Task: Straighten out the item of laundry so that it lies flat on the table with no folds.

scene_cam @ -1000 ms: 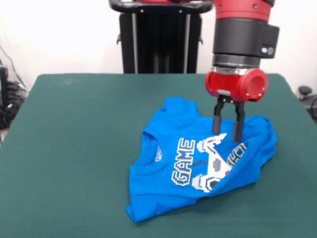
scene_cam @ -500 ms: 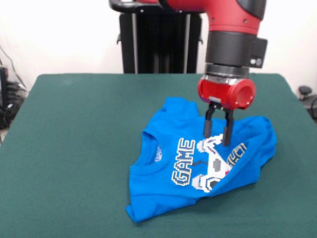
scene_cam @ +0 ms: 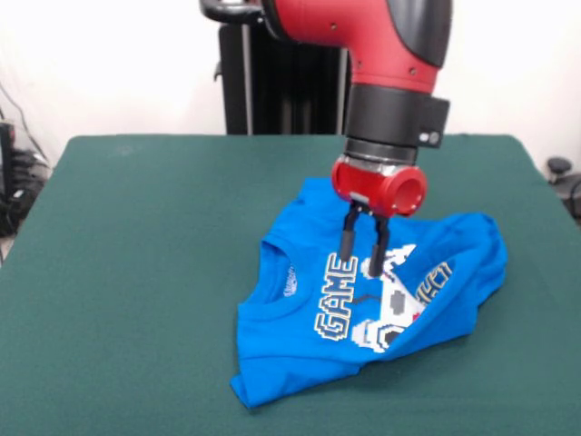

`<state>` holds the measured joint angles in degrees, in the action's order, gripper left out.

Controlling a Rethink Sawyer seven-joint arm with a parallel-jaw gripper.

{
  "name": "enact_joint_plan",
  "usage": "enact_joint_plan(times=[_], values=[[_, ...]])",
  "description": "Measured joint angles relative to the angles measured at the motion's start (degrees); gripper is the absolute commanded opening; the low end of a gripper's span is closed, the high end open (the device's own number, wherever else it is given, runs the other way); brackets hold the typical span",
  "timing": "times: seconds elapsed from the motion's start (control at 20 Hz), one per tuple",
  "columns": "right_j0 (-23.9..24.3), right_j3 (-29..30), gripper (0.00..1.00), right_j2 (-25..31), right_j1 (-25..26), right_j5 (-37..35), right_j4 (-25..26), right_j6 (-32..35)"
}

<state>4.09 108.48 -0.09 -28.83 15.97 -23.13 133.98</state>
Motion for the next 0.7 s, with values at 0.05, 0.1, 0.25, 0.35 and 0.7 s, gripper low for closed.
enact_joint_plan(times=[0.05,0.1,0.25,0.35,0.7], values=[[0.2,0.0,1.0,0.0,0.3,0.5,0.3,0.0],[0.4,0.1,1.0,0.1,0.8,1.0,0.6,0.0],[1.4,0.1,1.0,0.6,2.1,2.4,1.7,0.0],[1.8,0.1,1.0,1.0,2.4,2.8,2.0,0.0],[4.2,2.1,1.0,4.8,3.4,4.3,3.0,0.2]])
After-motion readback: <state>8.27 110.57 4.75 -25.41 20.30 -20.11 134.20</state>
